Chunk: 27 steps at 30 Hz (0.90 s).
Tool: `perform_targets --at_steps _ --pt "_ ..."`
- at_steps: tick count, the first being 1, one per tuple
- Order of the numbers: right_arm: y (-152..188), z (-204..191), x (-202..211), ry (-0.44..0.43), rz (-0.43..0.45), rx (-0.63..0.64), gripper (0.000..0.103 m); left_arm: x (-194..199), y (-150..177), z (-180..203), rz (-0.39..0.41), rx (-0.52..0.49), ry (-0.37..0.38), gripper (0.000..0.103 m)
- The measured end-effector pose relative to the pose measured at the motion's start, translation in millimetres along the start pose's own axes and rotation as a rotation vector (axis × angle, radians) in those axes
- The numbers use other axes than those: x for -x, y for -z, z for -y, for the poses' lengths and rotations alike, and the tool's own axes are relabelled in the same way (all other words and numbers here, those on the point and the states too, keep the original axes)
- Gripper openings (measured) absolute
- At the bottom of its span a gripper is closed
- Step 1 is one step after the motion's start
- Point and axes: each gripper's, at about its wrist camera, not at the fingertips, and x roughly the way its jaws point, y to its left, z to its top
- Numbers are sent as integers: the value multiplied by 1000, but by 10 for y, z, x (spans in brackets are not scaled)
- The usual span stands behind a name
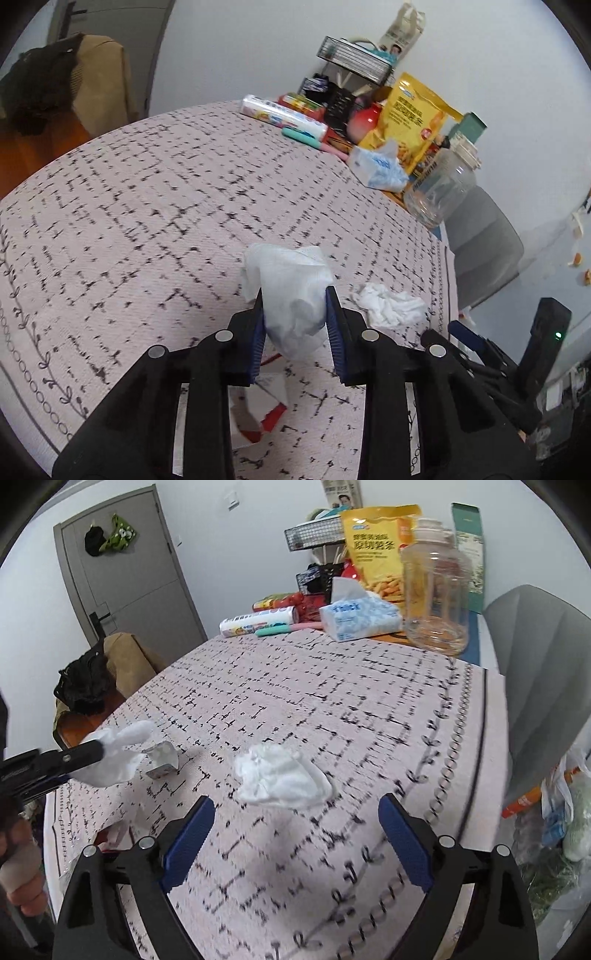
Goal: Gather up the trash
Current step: 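Grasp a crumpled white tissue with right tool while left tool holds its tissue, then carry both tissues to the white bin and open both tools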
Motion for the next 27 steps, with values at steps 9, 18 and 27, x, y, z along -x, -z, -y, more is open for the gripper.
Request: perform_targets --at_steps 9,18,27 --pt "-101 -104 -419 -11 -104 78 34 163 45 -148 44 49 -23 30" --pt "72 -174 129 -41 -42 84 6 163 191 39 39 24 18 30" --pt "265 225 749 -24 38 -49 6 186 307 514 36 -41 82 30"
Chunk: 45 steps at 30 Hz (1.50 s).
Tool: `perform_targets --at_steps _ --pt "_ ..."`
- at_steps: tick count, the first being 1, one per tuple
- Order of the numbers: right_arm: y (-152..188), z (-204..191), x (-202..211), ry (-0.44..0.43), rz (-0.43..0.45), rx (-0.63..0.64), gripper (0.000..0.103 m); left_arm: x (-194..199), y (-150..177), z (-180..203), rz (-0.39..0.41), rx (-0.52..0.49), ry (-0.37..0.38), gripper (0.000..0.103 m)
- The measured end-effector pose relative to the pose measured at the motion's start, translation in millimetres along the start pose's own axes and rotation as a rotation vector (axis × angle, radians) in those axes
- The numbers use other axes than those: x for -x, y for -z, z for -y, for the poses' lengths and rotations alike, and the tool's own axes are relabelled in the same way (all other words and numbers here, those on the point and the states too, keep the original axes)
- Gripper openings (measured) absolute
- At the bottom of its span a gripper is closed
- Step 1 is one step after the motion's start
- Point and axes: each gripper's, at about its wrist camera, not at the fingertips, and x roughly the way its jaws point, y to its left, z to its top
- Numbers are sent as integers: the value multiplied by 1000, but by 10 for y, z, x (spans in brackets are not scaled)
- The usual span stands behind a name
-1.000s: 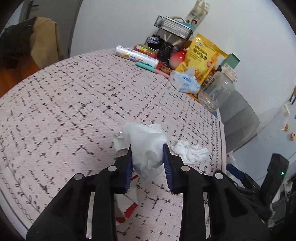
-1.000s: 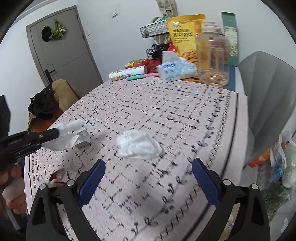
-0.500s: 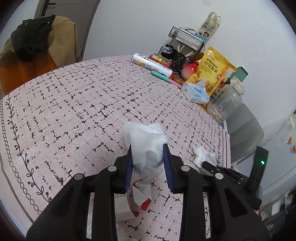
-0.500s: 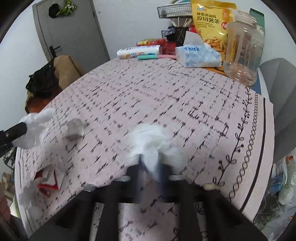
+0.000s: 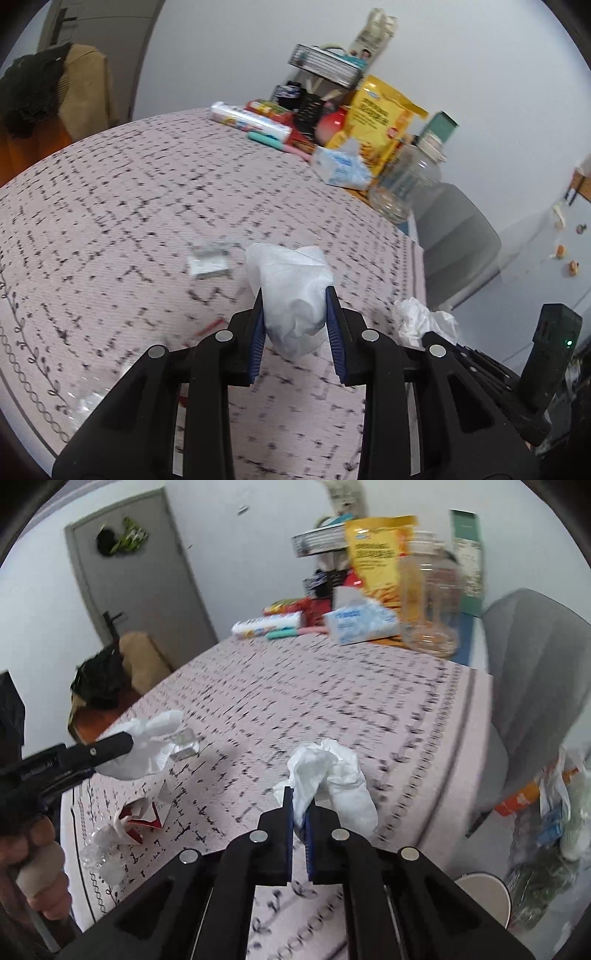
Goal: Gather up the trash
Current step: 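Carry both tissues to the white bin and open both tools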
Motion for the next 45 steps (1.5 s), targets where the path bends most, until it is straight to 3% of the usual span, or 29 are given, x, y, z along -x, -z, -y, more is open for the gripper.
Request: perform_targets --at_steps 20,31,40,42,44,45 --pt "625 1278 800 161 45 -219 6 -575 543 1490 -165 -233 170 30" --pt "1132 2064 832 234 1 -371 7 -1035 958 2150 -286 -353 207 30" --pt "1525 2622 574 251 -58 -478 9 -1307 1258 2462 -360 -423 205 30" --pt "1627 2754 444 239 -78 -503 16 -1349 1306 2506 -373 -433 201 30" --pt "1714 2850 392 236 -77 -523 57 -1402 1359 2564 -390 -447 199 30" --pt "1765 2895 379 248 -72 -532 60 -1418 1386 2589 -395 -455 199 30"
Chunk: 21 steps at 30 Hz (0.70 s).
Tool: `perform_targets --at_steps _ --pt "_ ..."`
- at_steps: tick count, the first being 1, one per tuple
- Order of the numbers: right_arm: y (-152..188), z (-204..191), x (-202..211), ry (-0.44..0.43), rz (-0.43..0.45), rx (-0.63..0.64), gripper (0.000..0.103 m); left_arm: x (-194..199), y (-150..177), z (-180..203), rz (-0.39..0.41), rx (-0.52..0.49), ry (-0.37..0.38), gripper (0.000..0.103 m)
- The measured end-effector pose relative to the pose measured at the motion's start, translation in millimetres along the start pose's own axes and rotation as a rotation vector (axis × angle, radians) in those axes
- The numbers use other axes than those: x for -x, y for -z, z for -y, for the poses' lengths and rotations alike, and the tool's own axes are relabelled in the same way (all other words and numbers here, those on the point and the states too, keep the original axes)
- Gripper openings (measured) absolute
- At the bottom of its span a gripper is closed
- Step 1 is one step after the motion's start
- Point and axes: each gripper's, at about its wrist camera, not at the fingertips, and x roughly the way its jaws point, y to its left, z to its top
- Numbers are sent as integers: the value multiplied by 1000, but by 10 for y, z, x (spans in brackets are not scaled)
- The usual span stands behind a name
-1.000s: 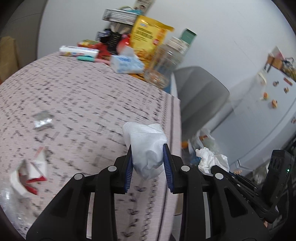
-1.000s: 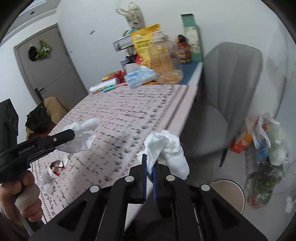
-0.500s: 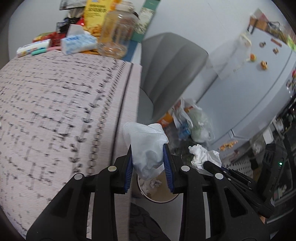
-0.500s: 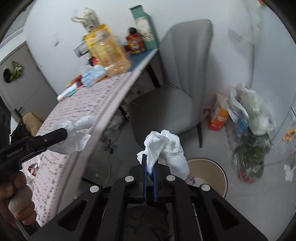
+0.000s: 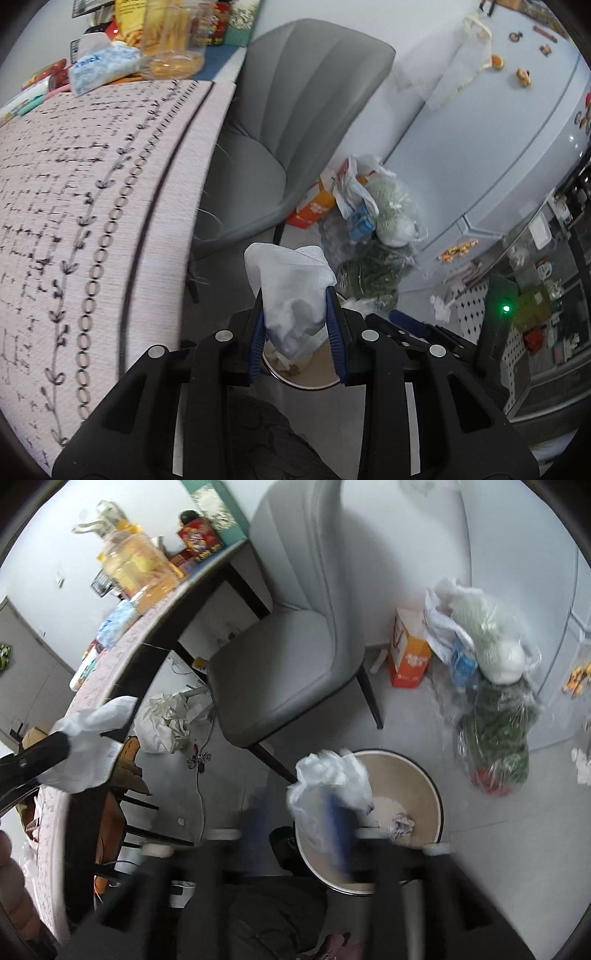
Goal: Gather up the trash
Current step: 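Carry both tissues to the white bin and open both tools, then raise both tools from the bin back toward the table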
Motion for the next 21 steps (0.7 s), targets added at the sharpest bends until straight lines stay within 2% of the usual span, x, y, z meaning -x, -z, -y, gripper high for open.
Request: perform_targets --at_steps 6,15,16,17,18,19,21 --pt "107 303 -1 31 -10 -59 60 -252 0 211 -51 -44 7 30" --pt "181 782 454 99 54 -132 60 -691 58 653 -136 -113 60 30" --pt "183 820 510 104 63 -140 60 -743 63 709 -149 -127 66 34" --pt "177 861 563 108 73 -149 60 -780 69 751 -157 -141 72 53" --pt "176 885 595 110 78 -154 61 -806 73 791 -160 -157 70 65" --pt "178 911 635 112 85 -161 61 -799 75 813 -146 -168 64 82" --pt "182 927 683 113 95 -163 62 -747 61 786 -121 -162 60 88"
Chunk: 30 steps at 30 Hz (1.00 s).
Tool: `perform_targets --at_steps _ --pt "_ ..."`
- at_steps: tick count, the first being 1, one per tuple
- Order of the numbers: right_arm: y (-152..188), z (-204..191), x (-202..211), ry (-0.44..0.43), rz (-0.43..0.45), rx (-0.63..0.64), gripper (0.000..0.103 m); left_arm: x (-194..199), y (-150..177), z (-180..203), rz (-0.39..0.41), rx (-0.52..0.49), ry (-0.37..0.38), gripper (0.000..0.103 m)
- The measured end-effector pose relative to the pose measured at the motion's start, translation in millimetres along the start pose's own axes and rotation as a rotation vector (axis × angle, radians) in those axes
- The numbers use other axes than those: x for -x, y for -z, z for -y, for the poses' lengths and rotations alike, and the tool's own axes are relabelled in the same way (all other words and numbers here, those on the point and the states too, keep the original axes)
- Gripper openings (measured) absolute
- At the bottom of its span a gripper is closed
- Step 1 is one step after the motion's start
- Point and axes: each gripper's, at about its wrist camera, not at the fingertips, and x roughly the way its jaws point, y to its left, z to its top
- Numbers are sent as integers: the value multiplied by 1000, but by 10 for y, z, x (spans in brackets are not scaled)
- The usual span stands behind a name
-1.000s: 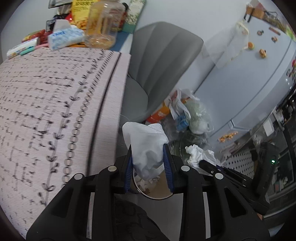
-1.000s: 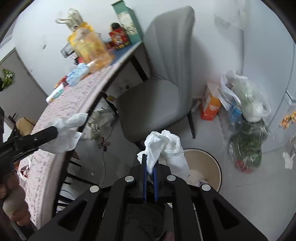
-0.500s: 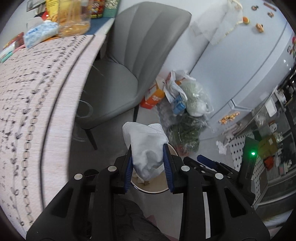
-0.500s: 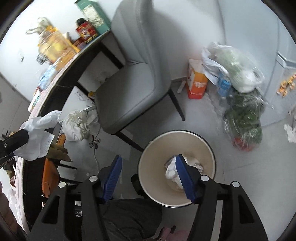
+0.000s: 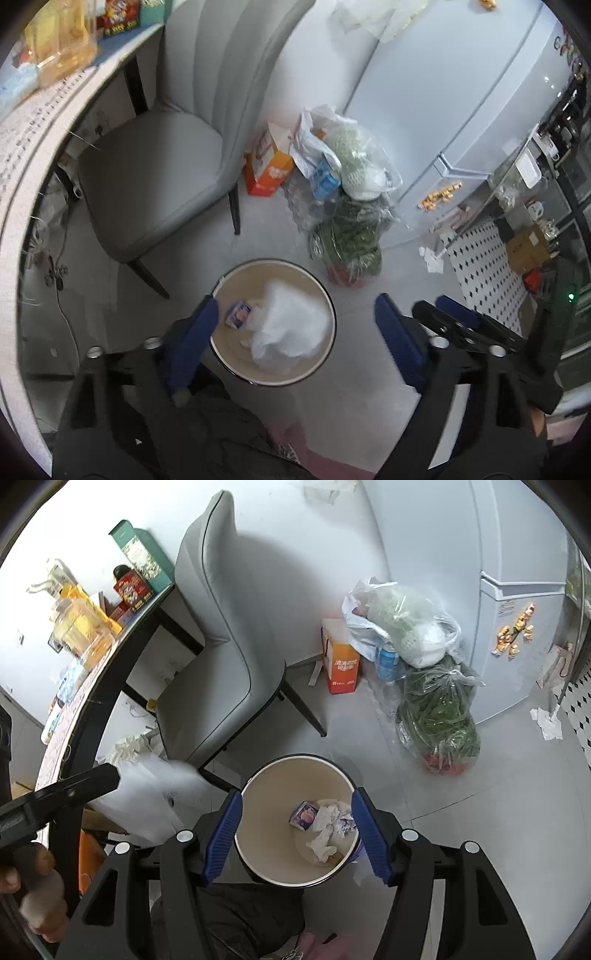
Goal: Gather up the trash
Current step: 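Raise both tools from the bin back toward the table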
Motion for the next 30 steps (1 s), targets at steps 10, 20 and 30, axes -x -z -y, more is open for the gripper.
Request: perform_targets --at_steps 10,20,30 --pt "22 -350 56 -34 24 53 89 572 -32 -556 110 104 -66 97" --pt "34 -1014 323 -96 74 143 95 1424 182 -1023 270 190 -105 97" --pt "149 -2023 623 -199 124 302 95 2144 582 -1558 380 290 -177 97"
